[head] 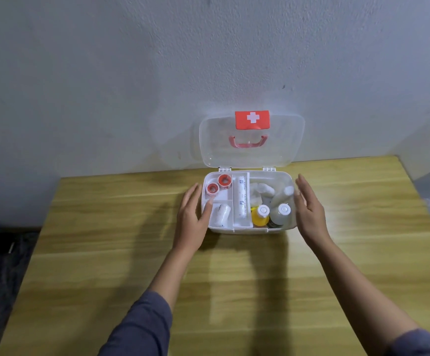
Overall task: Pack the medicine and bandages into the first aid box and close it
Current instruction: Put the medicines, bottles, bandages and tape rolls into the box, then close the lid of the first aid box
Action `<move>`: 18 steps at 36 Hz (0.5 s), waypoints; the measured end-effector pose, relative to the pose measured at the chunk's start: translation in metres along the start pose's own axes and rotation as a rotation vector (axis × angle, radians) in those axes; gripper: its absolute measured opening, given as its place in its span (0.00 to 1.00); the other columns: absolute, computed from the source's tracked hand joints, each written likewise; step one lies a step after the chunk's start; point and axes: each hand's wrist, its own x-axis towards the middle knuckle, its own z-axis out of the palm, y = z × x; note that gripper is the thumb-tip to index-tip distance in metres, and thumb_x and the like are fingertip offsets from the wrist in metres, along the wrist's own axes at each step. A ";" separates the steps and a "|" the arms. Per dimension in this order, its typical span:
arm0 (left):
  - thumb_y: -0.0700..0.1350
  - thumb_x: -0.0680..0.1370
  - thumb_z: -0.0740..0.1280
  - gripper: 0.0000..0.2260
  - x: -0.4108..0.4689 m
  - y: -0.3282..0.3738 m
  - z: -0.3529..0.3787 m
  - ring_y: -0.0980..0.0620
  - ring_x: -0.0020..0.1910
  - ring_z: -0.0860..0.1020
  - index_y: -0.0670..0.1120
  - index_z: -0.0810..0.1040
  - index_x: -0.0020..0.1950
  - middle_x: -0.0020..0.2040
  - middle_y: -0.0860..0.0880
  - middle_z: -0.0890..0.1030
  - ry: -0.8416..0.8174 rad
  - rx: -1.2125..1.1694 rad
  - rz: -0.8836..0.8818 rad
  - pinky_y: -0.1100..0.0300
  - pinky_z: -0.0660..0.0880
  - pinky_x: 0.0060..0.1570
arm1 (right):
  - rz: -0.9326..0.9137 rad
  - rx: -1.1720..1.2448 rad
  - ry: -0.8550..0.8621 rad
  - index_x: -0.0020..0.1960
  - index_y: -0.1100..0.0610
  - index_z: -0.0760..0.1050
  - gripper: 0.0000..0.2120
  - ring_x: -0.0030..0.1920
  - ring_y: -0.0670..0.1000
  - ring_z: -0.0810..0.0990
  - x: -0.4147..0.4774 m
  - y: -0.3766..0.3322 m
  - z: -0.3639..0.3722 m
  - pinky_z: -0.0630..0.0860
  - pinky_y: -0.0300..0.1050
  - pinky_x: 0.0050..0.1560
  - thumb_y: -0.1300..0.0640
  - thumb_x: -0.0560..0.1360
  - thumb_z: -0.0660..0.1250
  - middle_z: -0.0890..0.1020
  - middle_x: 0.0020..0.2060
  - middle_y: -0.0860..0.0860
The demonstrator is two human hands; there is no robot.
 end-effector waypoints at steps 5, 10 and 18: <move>0.52 0.76 0.64 0.30 -0.031 -0.010 0.003 0.63 0.72 0.56 0.52 0.55 0.75 0.76 0.53 0.59 -0.180 -0.116 -0.119 0.69 0.54 0.69 | -0.308 -0.115 0.102 0.71 0.58 0.64 0.20 0.69 0.45 0.66 0.017 -0.037 0.003 0.61 0.31 0.69 0.61 0.79 0.58 0.69 0.68 0.49; 0.61 0.68 0.71 0.43 -0.040 -0.021 0.011 0.62 0.73 0.58 0.59 0.49 0.75 0.74 0.59 0.60 -0.247 -0.259 -0.176 0.52 0.59 0.73 | -0.687 -0.282 0.043 0.68 0.62 0.67 0.19 0.68 0.50 0.68 0.049 -0.083 0.025 0.60 0.35 0.70 0.62 0.78 0.61 0.71 0.65 0.52; 0.63 0.64 0.73 0.46 -0.038 -0.029 0.013 0.57 0.72 0.63 0.57 0.53 0.75 0.73 0.54 0.65 -0.211 -0.299 -0.206 0.46 0.64 0.70 | -0.876 -0.558 0.023 0.59 0.63 0.77 0.13 0.60 0.60 0.78 0.087 -0.103 0.046 0.66 0.53 0.65 0.62 0.75 0.65 0.80 0.58 0.60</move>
